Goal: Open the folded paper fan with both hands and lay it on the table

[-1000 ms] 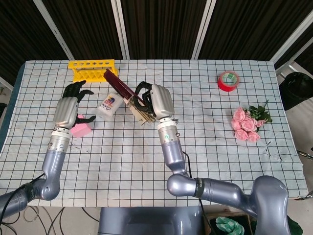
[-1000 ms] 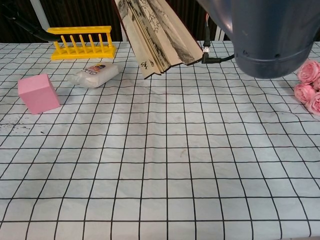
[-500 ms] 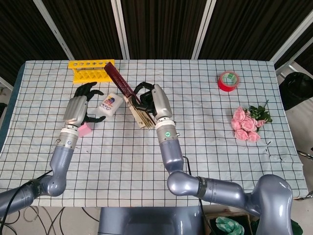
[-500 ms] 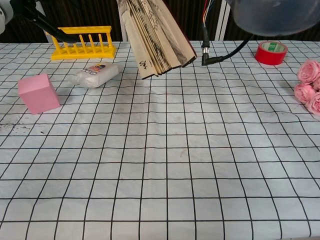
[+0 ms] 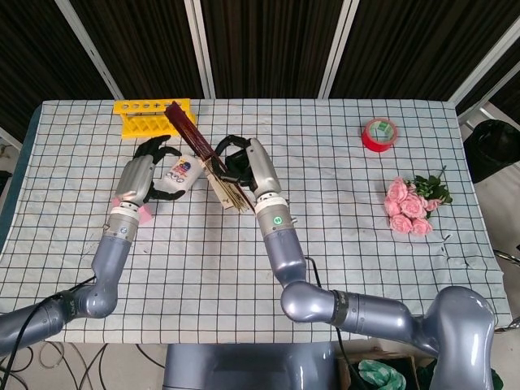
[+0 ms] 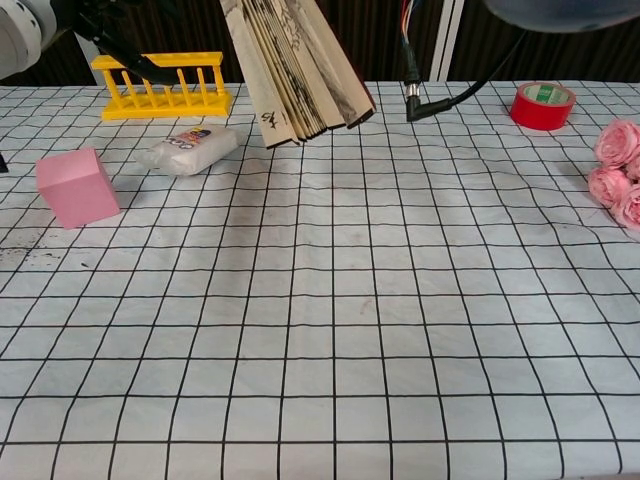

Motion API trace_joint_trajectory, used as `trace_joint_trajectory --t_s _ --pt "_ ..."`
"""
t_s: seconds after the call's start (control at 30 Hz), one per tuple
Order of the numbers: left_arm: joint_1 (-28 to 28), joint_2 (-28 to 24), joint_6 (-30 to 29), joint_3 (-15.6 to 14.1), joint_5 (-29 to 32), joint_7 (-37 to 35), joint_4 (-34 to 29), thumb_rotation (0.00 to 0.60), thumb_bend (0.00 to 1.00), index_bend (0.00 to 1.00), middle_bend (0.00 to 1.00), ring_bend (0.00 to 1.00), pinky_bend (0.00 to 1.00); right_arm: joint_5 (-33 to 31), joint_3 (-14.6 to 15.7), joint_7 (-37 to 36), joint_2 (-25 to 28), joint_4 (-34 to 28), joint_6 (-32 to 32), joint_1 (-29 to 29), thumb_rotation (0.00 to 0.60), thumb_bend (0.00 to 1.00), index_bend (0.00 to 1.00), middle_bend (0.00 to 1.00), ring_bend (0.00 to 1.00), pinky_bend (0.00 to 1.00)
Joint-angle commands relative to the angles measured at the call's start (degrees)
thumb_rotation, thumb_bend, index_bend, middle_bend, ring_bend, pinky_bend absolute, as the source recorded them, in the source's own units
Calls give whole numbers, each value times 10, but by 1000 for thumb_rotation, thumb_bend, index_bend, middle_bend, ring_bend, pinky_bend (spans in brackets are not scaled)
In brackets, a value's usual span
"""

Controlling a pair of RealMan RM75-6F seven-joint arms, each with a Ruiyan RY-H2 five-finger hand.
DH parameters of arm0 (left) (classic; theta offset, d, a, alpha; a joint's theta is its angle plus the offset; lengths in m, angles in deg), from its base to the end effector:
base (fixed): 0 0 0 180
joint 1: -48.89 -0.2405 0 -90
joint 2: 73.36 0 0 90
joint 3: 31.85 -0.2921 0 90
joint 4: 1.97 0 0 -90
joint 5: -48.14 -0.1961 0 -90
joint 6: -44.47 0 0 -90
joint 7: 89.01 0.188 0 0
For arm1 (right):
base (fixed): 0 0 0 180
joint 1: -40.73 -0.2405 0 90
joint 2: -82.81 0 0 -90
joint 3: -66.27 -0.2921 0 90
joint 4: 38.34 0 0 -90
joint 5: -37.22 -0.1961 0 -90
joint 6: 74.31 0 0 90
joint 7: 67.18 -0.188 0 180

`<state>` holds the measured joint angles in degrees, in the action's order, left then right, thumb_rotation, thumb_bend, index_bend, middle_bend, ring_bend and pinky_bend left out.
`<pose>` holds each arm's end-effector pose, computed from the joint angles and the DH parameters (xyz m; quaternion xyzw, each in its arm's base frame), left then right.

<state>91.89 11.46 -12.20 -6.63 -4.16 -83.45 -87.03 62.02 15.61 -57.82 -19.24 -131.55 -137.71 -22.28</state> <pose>-0.1541 0.4664 0.0693 -0.5576 -0.5005 -0.5064 0.4268 0.0604 -0.4713 0.0255 0.3734 -0.6733 0.6103 0.1863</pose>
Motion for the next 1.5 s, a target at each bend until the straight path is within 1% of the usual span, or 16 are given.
trace_joint_trajectory --t_s 0.03,0.17,0.27,0.3,0.4,0.53,0.57,0.67,0.9,1.07,1.27,1.5 --pt "4 -8 10 1 5 -5 -5 600 123 315 86 2 37 3 6 -39 21 -9 53 15 600 625 892 981 1000 918" --pt "12 -13 21 1 9 -7 -8 600 124 315 86 2 37 -4 9 -61 34 -14 77 17 600 626 892 982 1000 918" --pt "20 -17 35 0 12 -9 -9 600 150 317 86 1 37 -10 9 -73 40 -18 83 15 600 625 894 982 1000 918" --pt "24 -21 46 -1 13 -12 -9 600 164 317 86 1 36 -14 10 -78 43 -20 84 13 600 625 896 982 1000 918" --pt "43 -39 108 -6 15 -24 -6 600 178 324 86 1 37 -23 15 -86 50 -27 82 10 600 625 898 982 1000 918" --pt "54 -51 143 -11 14 -43 -8 600 193 355 86 1 37 -28 21 -93 56 -31 75 5 600 625 898 982 1000 918" --pt "54 -50 147 -15 13 -48 -6 600 197 361 86 1 37 -29 24 -95 57 -33 74 3 600 625 898 982 1000 918" --pt "59 -48 151 -17 20 -56 -2 600 199 372 86 1 37 -32 28 -101 60 -34 72 0 600 625 898 982 1000 918" --pt "72 -38 160 -23 42 -68 12 600 243 404 86 1 36 -37 37 -113 63 -36 67 -6 600 626 899 982 1000 918" --pt "80 -37 182 -24 56 -86 16 600 272 431 87 1 37 -41 42 -120 65 -34 65 -10 600 625 901 982 1000 918" --pt "87 -38 200 -30 51 -100 21 600 294 477 90 1 37 -45 47 -125 68 -35 62 -15 600 625 901 982 1000 919" --pt "90 -36 204 -34 47 -119 19 600 337 535 99 1 37 -48 54 -131 71 -41 57 -18 600 626 901 982 1000 918"
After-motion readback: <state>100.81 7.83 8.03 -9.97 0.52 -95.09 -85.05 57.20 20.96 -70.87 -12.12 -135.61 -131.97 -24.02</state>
